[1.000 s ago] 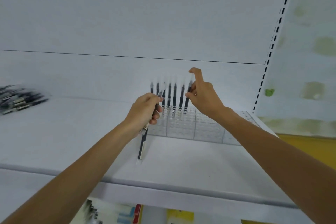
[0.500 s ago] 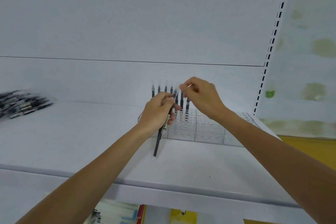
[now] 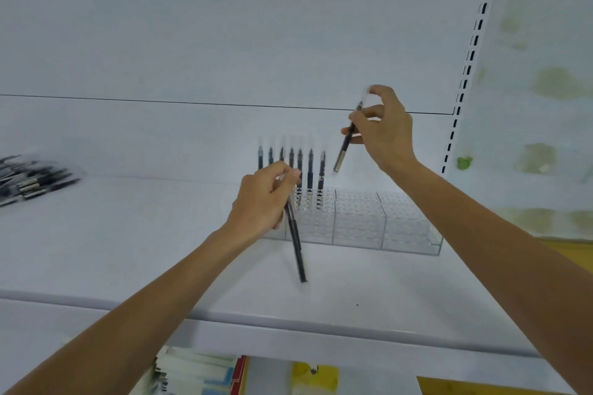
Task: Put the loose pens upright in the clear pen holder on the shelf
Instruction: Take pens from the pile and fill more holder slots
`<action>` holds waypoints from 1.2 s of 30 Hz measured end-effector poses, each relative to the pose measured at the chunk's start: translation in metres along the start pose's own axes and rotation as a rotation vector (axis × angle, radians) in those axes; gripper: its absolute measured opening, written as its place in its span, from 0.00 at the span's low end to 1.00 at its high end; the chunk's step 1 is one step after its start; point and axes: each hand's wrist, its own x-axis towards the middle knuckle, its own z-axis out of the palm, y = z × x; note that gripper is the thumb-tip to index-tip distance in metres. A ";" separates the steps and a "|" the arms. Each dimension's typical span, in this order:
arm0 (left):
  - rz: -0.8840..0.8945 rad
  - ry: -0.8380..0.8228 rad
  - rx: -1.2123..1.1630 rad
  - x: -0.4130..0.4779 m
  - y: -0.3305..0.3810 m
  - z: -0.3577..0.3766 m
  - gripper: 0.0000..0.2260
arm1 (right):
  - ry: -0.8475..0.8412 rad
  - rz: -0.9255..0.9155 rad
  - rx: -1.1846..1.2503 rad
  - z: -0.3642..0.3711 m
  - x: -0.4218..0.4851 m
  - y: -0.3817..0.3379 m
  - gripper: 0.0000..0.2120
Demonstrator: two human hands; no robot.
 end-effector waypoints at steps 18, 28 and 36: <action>-0.028 0.000 0.012 0.000 -0.011 -0.014 0.08 | -0.303 -0.117 -0.597 0.016 -0.019 0.044 0.19; 0.125 0.186 -0.022 0.006 0.007 0.002 0.09 | -0.772 -0.020 -0.159 0.009 -0.051 -0.018 0.06; 0.079 0.199 -0.002 -0.005 0.018 0.014 0.19 | -0.644 -0.200 -0.361 -0.014 -0.045 -0.013 0.25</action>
